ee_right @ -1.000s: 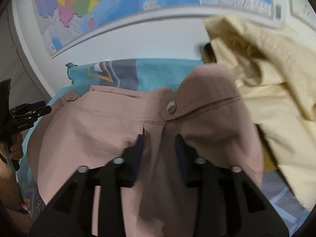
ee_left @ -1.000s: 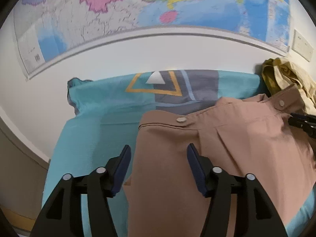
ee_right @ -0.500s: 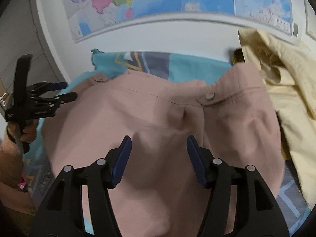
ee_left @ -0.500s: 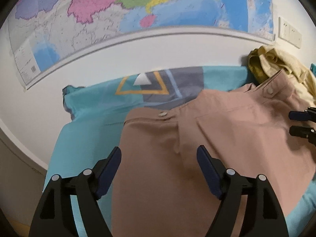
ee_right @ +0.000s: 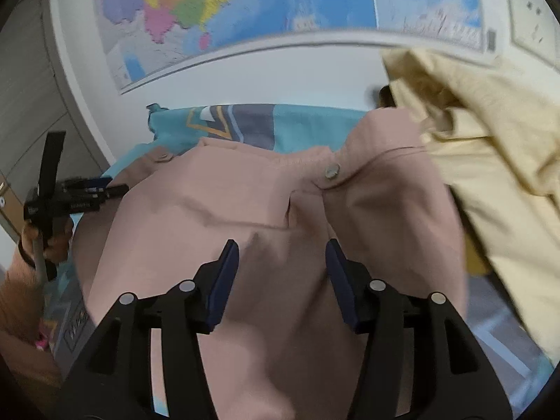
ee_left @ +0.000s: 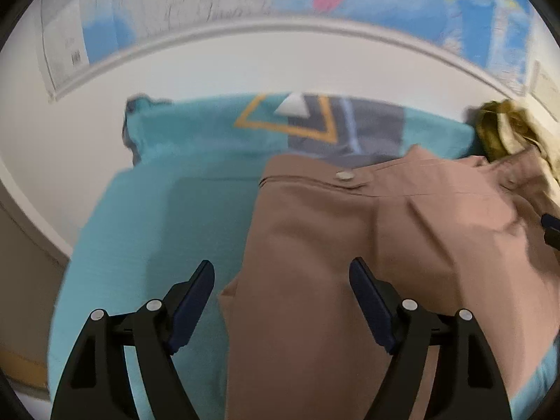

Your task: Fold large clothes

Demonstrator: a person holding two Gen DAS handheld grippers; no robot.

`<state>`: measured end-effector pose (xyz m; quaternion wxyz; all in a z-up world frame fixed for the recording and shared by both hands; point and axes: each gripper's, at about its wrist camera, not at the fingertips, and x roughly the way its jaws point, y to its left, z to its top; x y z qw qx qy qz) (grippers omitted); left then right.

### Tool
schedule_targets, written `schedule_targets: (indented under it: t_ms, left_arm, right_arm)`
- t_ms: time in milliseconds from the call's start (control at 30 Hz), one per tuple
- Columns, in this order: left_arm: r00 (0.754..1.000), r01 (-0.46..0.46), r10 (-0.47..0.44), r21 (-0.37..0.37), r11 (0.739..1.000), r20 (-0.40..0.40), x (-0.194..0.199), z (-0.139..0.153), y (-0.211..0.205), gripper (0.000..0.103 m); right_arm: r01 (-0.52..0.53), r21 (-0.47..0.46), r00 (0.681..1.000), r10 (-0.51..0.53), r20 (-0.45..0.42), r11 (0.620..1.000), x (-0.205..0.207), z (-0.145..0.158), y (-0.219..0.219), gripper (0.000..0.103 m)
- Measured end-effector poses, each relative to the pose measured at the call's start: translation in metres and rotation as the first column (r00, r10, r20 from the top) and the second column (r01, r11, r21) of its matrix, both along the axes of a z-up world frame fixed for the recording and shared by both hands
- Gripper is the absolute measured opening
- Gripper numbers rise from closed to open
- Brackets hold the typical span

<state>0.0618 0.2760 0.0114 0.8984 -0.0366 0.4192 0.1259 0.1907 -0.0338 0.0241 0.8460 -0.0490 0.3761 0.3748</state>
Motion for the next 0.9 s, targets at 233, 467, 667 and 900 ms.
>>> schedule_targets:
  t_ms: [233, 467, 667, 900]
  left_arm:
    - [0.996, 0.088, -0.089, 0.06, 0.994, 0.022, -0.041, 0.004, -0.033, 0.077]
    - [0.997, 0.067, -0.066, 0.041, 0.997, -0.027, -0.046, -0.028, -0.034, 0.084]
    - [0.999, 0.044, -0.041, 0.096, 0.994, -0.031, -0.051, -0.023, -0.043, 0.083]
    - [0.996, 0.08, -0.082, 0.057, 0.995, 0.044, -0.075, -0.003, -0.05, 0.083]
  right_arm:
    - [0.007, 0.034, 1.0, -0.007, -0.014, 0.999, -0.032, 0.001, -0.039, 0.058]
    - [0.155, 0.0, 0.984, -0.154, -0.093, 0.988, -0.013, -0.041, -0.064, 0.054]
    - [0.146, 0.01, 0.987, -0.145, -0.07, 0.989, -0.019, -0.034, -0.065, 0.059]
    - [0.011, 0.05, 1.0, -0.011, 0.002, 0.999, -0.047, -0.013, -0.052, 0.062]
